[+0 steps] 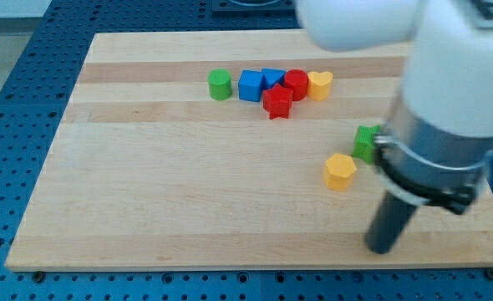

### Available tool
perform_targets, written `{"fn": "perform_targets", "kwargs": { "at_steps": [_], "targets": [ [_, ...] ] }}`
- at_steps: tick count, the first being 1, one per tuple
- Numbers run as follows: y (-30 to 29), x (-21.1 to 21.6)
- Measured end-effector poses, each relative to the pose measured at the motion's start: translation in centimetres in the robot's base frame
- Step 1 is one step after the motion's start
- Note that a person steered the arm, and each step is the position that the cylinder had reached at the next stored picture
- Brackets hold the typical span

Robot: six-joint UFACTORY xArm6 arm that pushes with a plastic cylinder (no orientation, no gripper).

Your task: Move the yellow hexagon below the the red star

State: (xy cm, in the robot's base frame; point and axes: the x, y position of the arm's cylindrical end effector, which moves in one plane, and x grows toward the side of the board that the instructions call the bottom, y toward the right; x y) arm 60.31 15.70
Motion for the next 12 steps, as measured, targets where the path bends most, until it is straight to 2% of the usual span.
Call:
{"fn": "perform_targets", "kwargs": {
  "at_steps": [1, 3, 4, 6, 7, 8, 9, 10, 12],
  "targets": [
    [1.3, -2.4],
    [-3.2, -9.7],
    [-8.4, -10.7],
    [-11.1, -8.4],
    [-14.9, -9.1],
    [-16.4, -13.5],
    [-15.6, -15.5],
    [-16.1, -14.4],
    [-15.7, -15.0]
  ]
}}
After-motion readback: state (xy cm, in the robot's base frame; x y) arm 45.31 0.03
